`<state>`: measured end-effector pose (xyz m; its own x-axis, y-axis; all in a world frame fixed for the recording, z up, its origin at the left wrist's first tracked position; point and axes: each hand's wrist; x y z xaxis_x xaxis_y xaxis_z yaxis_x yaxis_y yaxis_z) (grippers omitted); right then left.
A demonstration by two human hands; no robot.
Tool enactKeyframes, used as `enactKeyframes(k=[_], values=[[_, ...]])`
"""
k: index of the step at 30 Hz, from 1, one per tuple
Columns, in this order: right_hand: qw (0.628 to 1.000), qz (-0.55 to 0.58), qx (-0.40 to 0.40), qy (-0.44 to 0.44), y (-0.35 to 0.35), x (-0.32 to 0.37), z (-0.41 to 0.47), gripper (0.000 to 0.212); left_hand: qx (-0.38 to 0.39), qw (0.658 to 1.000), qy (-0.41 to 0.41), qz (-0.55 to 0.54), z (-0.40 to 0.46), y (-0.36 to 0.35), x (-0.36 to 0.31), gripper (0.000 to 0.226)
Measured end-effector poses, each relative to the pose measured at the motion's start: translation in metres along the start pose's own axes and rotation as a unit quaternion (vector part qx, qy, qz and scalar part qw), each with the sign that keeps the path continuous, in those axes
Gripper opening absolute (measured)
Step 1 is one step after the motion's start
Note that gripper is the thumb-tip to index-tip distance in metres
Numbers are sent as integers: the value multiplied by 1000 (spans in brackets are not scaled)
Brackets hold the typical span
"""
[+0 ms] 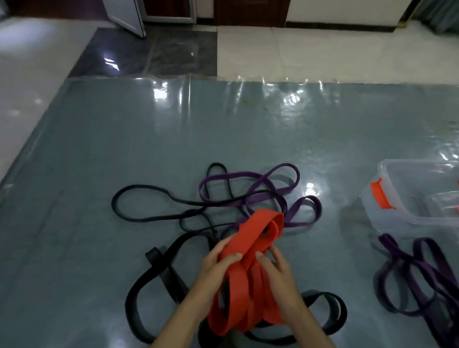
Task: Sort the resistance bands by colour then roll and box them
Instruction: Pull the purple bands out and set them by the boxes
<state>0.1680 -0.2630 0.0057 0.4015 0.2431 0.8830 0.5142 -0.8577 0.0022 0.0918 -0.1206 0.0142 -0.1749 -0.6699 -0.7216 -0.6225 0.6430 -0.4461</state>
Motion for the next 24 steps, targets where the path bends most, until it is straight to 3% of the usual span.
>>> enactKeyframes(k=[3,12,24], values=[[999,-8,-6,39,22,10,-16,32,5,1000,-15,-15,-11,-21,2,40],[977,3,-194,89,125,24,-76,39,102,994,-39,28,-35,-127,22,50],[945,93,-305,75,359,-16,-188,26,224,972,48,58,-81,-341,162,48]])
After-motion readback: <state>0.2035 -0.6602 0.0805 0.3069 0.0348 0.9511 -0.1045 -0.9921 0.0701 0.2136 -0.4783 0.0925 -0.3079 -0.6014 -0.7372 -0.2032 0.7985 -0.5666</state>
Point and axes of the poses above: each hand's wrist, its own z-axis towards the middle knuckle, its own y-axis out of the back of the hand, x = y × z, and after that the axes turned 13 degrees about -z, right-handed
